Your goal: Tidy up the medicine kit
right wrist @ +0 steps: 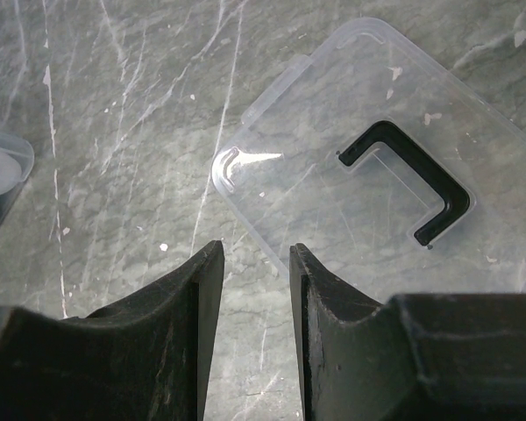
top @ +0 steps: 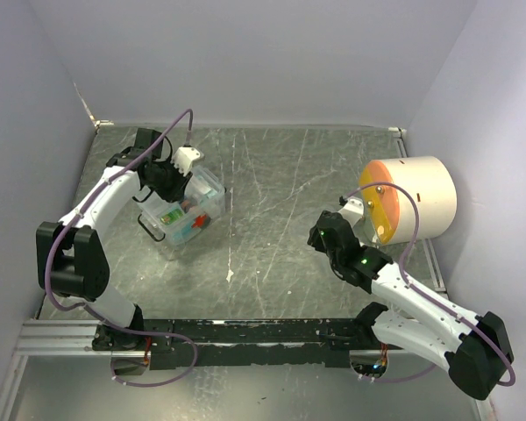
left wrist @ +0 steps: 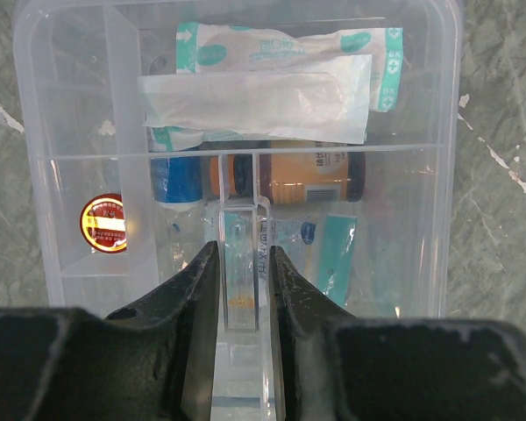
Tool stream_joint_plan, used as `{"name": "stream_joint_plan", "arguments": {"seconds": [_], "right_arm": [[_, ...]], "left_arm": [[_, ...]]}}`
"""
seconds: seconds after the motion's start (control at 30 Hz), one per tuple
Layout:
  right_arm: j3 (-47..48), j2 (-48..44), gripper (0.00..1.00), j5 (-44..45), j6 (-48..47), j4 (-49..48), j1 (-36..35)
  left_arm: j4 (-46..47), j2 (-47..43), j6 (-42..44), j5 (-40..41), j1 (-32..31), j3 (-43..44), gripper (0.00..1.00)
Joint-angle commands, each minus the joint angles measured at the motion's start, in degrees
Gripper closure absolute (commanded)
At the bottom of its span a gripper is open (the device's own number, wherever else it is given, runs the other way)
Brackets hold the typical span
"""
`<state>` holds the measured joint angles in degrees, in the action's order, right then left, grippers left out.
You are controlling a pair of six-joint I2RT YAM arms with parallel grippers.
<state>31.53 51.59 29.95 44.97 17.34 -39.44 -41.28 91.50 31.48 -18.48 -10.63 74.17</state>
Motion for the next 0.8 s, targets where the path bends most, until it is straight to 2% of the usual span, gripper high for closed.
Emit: {"name": "stream_joint_plan", "arguments": {"seconds": [0.0, 0.3, 0.77], "right_arm": [[-0.52, -0.38, 0.64, 0.54, 0.03, -0.65, 0.04], [-0.76, -0.53, 0.64, 0.43, 0.39, -0.54, 0.02], [-0.73, -0.96, 0.64, 0.70, 0.61, 0.11, 0.02]], "left_arm": [[2.41, -2.41, 1.12, -1.74, 0.35, -1.22, 0.76], [6.60, -5.09, -0.10, -1.98, 0.70, -2.83, 0.77], [8.43, -1.81, -0.98, -2.68, 0.79, -3.79, 0.76]]}}
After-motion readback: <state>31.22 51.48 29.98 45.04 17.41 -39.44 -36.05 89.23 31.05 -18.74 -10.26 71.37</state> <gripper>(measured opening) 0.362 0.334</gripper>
